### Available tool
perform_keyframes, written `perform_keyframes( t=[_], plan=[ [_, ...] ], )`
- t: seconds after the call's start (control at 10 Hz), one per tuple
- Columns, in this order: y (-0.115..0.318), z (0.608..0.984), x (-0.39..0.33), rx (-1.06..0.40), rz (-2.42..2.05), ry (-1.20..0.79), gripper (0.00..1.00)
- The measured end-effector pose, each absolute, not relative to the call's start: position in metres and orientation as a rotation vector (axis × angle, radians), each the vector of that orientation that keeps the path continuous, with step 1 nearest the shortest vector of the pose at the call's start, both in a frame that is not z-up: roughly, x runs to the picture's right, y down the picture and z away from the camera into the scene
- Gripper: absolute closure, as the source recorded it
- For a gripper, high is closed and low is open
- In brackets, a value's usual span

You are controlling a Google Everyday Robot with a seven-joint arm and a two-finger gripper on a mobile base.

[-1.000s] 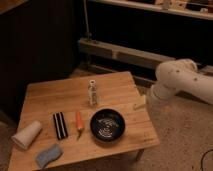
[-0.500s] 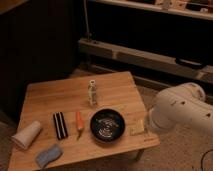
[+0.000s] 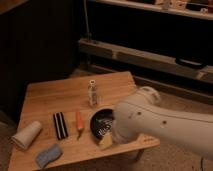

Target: Move the arm in a circular motion

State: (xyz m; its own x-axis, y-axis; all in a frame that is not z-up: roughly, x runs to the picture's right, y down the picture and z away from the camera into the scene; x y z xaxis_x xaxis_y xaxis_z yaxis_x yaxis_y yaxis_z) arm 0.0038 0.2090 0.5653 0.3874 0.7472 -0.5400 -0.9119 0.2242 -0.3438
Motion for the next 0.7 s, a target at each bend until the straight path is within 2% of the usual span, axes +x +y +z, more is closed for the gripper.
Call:
perform_keyframes(
  t=[0.3, 0.7],
  plan=[
    [0.212, 0.557, -0.078, -0.722, 0.979, 0.22, 0.2],
    [0.189, 0.559, -0.168, -0.734, 0.785, 0.146, 0.2]
  ],
)
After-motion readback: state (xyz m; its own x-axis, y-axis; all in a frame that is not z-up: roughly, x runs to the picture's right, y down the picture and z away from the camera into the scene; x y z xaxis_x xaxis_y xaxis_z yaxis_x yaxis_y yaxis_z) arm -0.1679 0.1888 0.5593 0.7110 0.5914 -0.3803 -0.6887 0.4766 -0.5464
